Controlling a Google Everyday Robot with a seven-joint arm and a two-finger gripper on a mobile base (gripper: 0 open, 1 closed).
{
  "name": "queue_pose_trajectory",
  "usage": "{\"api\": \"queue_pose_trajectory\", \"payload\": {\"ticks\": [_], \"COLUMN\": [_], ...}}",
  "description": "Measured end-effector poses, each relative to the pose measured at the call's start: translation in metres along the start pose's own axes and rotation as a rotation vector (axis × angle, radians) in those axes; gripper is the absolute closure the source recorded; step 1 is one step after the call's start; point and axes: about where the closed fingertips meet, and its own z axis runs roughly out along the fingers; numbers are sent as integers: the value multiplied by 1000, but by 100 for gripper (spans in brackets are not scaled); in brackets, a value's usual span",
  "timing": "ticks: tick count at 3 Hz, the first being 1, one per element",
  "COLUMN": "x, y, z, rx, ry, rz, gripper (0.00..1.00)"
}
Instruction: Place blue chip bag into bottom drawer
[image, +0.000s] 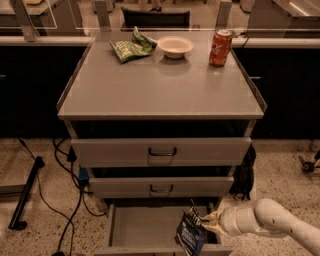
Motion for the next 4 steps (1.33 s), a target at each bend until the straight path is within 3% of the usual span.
{"api": "queue_pose_trajectory", "payload": {"ticks": [3, 4], "x": [9, 14], "y": [-30, -43], "z": [32, 56], "rx": [93, 103], "ry": [-68, -93], "rz": [-24, -23], "gripper": [100, 100]}}
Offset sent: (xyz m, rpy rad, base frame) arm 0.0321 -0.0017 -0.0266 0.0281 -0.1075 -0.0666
